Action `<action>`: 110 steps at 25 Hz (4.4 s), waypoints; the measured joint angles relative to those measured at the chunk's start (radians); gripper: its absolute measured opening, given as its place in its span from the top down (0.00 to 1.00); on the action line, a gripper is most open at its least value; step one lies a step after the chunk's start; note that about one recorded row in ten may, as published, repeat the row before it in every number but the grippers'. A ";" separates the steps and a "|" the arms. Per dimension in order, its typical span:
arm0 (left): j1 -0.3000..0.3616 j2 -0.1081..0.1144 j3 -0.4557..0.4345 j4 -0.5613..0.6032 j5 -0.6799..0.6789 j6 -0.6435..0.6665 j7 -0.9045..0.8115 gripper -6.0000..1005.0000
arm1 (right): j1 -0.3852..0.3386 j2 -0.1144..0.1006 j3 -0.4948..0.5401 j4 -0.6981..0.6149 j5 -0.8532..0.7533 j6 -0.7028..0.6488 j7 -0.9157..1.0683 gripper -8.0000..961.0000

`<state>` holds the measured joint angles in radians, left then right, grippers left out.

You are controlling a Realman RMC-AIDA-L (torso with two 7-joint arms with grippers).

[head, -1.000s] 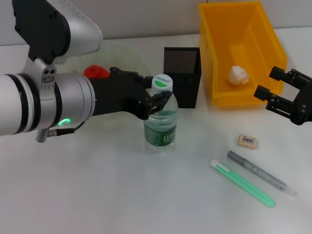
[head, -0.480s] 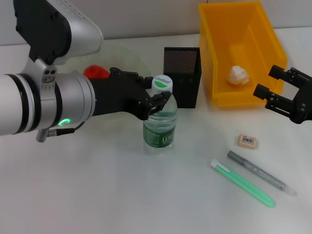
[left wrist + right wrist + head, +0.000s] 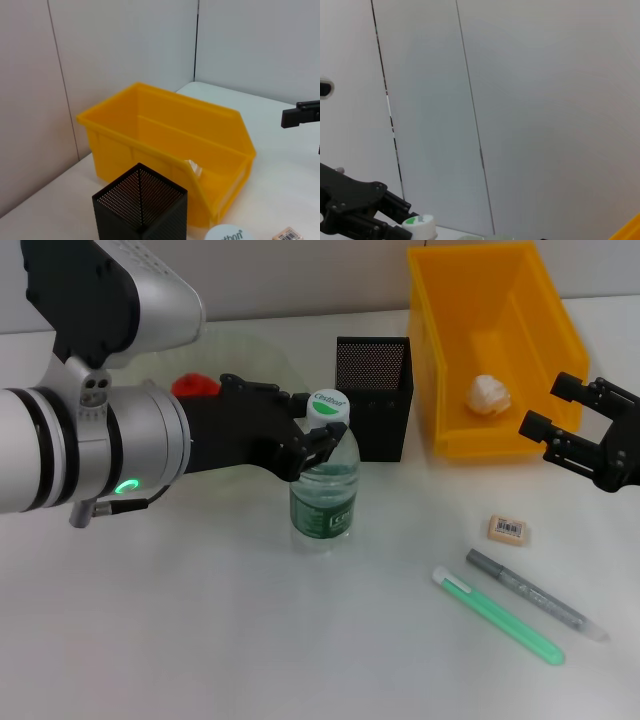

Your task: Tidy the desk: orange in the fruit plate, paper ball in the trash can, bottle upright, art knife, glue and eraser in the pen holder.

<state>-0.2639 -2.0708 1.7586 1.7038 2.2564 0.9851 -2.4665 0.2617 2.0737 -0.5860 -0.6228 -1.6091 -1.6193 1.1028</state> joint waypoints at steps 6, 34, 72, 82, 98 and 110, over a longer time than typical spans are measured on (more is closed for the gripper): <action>0.000 0.000 -0.003 -0.001 0.001 -0.003 0.000 0.59 | 0.001 0.002 0.000 0.000 0.000 0.007 0.001 0.24; -0.003 0.002 -0.039 -0.025 0.000 -0.003 0.024 0.59 | 0.007 0.002 0.000 0.002 0.000 0.007 0.006 0.24; -0.008 -0.001 -0.065 -0.036 -0.006 -0.013 0.034 0.49 | 0.017 0.002 0.000 0.014 0.000 0.009 0.007 0.24; -0.003 0.002 -0.067 -0.019 -0.027 -0.017 0.039 0.27 | 0.018 0.002 0.002 0.015 0.000 0.014 0.008 0.24; 0.000 0.005 -0.147 -0.006 -0.232 0.048 0.157 0.21 | 0.012 0.002 0.002 0.015 0.000 0.019 0.009 0.24; 0.012 0.004 -0.287 -0.011 -0.510 0.193 0.314 0.21 | 0.005 0.002 0.019 0.028 0.000 0.021 0.020 0.24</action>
<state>-0.2518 -2.0663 1.4720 1.6930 1.7469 1.1782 -2.1522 0.2666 2.0752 -0.5666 -0.5953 -1.6095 -1.5984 1.1223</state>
